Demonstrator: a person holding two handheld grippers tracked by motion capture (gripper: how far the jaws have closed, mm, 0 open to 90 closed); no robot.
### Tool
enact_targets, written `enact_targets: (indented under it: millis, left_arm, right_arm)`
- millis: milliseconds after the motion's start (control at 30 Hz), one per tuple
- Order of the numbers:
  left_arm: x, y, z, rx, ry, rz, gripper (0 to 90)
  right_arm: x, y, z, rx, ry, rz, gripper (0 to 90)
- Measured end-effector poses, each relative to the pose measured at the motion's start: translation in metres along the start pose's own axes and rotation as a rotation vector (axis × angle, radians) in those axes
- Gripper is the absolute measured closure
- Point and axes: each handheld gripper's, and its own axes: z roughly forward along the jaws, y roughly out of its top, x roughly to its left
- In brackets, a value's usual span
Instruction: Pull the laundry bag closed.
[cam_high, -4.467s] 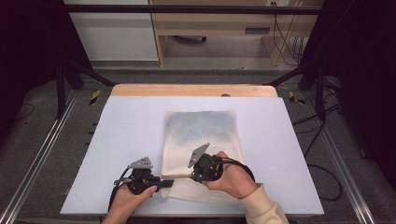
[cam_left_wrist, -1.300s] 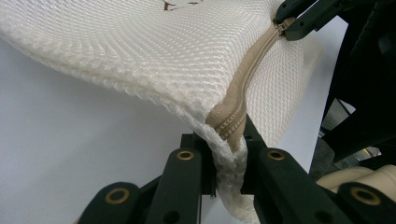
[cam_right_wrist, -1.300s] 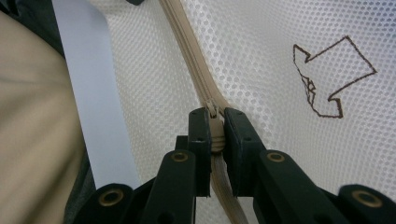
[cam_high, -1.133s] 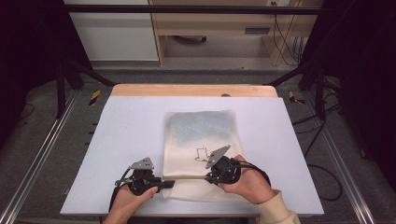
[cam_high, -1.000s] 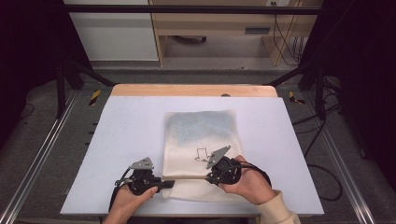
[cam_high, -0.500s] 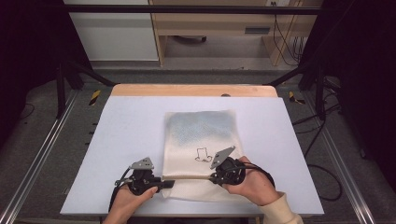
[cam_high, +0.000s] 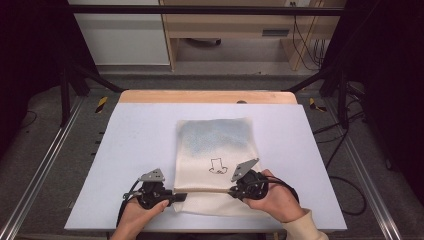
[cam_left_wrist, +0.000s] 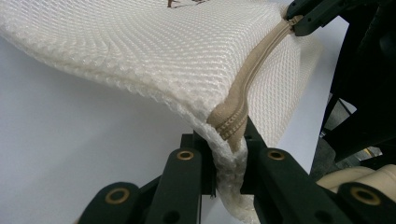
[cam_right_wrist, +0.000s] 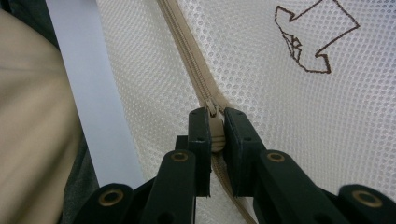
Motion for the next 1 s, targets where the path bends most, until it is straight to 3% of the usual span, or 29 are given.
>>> enact_targets:
  millis: [1000]
  left_arm:
    - [0.000, 0.000, 0.000, 0.002, 0.003, 0.007, 82.5]
  right_arm:
    - [-0.001, -0.021, -0.007, -0.031, -0.014, 0.049, 81.8]
